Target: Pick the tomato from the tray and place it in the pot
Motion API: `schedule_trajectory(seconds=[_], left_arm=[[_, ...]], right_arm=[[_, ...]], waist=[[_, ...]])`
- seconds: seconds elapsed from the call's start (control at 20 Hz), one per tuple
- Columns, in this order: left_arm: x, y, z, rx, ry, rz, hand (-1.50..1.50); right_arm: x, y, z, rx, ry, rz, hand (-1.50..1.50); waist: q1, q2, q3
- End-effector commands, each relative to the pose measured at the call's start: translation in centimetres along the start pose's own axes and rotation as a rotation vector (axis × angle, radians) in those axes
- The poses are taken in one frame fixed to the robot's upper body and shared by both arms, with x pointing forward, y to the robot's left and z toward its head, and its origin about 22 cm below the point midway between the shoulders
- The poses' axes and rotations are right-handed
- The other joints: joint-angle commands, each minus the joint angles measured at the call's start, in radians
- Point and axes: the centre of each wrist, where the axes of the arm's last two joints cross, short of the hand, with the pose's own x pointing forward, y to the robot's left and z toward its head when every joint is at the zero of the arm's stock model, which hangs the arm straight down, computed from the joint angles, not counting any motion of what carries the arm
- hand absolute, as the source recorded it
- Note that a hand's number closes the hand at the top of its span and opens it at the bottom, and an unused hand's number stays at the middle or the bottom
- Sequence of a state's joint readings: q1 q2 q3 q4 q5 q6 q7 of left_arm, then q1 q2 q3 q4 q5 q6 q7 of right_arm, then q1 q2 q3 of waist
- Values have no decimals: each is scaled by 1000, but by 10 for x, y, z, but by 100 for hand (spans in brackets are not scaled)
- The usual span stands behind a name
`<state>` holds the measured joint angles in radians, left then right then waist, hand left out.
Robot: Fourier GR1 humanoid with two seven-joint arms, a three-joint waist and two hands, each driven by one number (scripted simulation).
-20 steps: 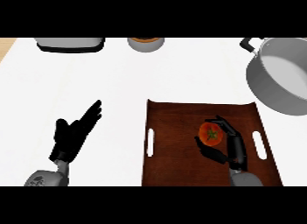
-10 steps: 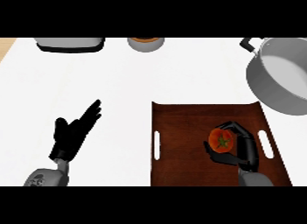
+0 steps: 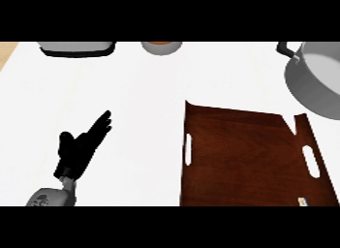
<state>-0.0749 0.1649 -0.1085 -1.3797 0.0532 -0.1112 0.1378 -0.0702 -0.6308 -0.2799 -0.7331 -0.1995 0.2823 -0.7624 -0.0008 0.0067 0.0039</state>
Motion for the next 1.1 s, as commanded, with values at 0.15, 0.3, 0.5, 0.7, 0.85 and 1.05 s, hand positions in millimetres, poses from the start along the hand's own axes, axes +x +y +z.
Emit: schedule_trajectory(seconds=[0.15,0.3,0.5,0.7,0.85,1.05], left_arm=[[7,-3,-5,-10,-18,-19,0],[1,0,1,-12,-13,-28,0],[-2,-14,-10,-15,14,-28,0],[4,-17,-8,-18,-8,-13,0],[0,-5,-16,-30,15,-11,0],[-12,-7,4,-29,-7,-20,0]], right_arm=[[37,-104,14,-60,-25,120,150],[42,-113,11,-63,-18,237,150],[55,-118,-6,-54,-86,323,150],[85,-139,-24,-76,-99,412,150],[102,-136,-50,-72,-93,454,150],[134,-128,-90,-61,-85,522,150]], waist=[[28,4,4],[35,3,4],[24,2,2],[25,0,1],[25,2,0],[28,-3,-2]])
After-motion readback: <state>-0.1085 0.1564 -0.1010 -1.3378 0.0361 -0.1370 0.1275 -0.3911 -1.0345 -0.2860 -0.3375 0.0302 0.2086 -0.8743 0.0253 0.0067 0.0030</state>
